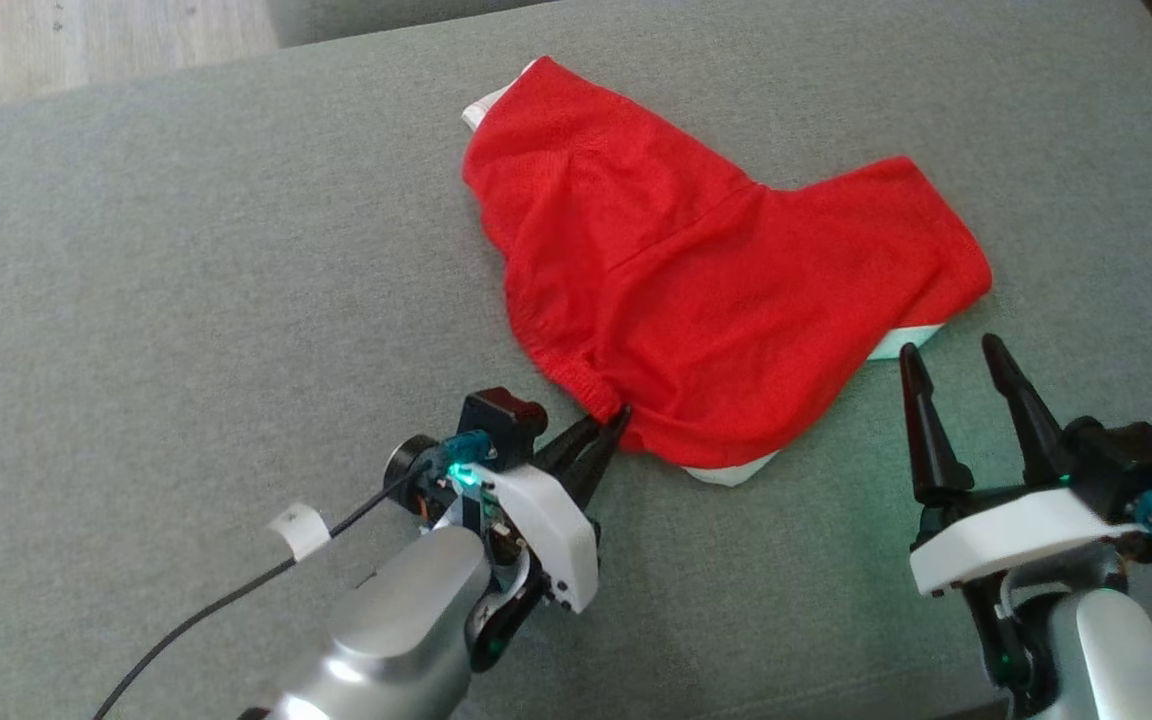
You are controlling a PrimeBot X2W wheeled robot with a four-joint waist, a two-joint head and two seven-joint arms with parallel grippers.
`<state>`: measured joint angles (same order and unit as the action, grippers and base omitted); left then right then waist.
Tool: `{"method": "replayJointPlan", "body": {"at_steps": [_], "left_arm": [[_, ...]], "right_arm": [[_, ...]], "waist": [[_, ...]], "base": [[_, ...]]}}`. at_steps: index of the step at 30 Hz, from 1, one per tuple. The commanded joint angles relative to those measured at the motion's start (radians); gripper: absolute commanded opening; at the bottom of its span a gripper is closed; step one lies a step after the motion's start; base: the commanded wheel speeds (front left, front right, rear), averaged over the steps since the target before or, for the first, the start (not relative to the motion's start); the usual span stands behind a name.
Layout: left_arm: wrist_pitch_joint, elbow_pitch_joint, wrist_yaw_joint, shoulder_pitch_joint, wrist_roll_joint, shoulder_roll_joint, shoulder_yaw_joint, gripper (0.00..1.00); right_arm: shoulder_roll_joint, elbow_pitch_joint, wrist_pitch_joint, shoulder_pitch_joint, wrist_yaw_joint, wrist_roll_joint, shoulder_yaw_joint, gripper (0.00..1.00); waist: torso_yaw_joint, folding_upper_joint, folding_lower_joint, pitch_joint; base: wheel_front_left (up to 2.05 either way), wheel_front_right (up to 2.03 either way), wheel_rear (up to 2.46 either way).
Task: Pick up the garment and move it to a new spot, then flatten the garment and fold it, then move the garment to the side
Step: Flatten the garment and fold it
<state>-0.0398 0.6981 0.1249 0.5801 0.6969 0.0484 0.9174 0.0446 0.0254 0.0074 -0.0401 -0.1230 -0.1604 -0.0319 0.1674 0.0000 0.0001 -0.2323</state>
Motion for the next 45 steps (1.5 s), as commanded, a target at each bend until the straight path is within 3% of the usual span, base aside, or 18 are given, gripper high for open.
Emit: {"method": "replayJointPlan", "body": {"at_steps": [1, 5, 9, 18, 21, 31, 35, 36, 45], "left_arm": [[-0.02, -0.022, 0.005, 0.044, 0.019, 0.002, -0.02, 0.0], [-0.039, -0.024, -0.004, 0.036, 0.044, 0.002, -0.032, 0.0], [-0.023, -0.084, -0.062, -0.015, 0.071, 0.025, -0.057, 0.0], [0.096, -0.468, -0.319, -0.224, 0.129, 0.189, -0.141, 0.0], [0.105, -0.513, -0.372, -0.241, 0.13, 0.227, -0.173, 0.0], [0.034, -0.328, -0.394, -0.119, 0.056, 0.283, -0.218, 0.0], [-0.008, -0.266, -0.373, -0.109, 0.054, 0.274, -0.221, 0.0], [-0.018, -0.26, -0.364, -0.114, 0.055, 0.269, -0.218, 1.0], [-0.187, -0.293, -0.285, -0.238, 0.111, 0.257, -0.271, 1.0]], "right_arm": [[0.006, -0.03, -0.013, -0.035, -0.008, -0.011, -0.02, 1.0], [0.006, -0.031, -0.012, -0.028, -0.008, -0.013, -0.013, 1.0], [0.006, -0.037, -0.007, -0.018, -0.008, -0.009, -0.007, 1.0], [0.006, -0.046, 0.007, 0.008, -0.008, -0.018, -0.009, 1.0], [0.006, -0.048, 0.01, 0.001, -0.008, -0.023, -0.021, 1.0], [0.006, -0.045, 0.013, -0.012, -0.008, -0.024, -0.027, 1.0], [0.006, -0.04, 0.011, -0.013, -0.008, -0.028, -0.023, 1.0], [0.006, -0.039, 0.01, -0.013, -0.008, -0.029, -0.022, 1.0], [0.006, -0.029, 0.011, 0.005, -0.008, -0.036, -0.011, 1.0]], "waist": [[-0.01, 0.0, -0.0001, 0.001], [-0.036, 0.0, -0.0001, 0.008], [-0.085, 0.0, -0.0001, 0.024], [-0.2, 0.0, -0.0001, 0.067], [-0.211, 0.0, -0.0001, 0.069], [-0.166, 0.0, -0.0001, 0.055], [-0.152, 0.0, -0.0001, 0.055], [-0.151, 0.0, -0.0001, 0.057], [-0.178, 0.0, -0.0001, 0.121]], "base": [[0.0, 0.0, 0.0], [0.0, 0.0, 0.0], [0.0, 0.0, 0.0], [0.0, 0.0, 0.0], [0.0, 0.0, 0.0], [0.0, 0.0, 0.0], [0.0, 0.0, 0.0], [0.0, 0.0, 0.0], [0.0, 0.0, 0.0]]}}
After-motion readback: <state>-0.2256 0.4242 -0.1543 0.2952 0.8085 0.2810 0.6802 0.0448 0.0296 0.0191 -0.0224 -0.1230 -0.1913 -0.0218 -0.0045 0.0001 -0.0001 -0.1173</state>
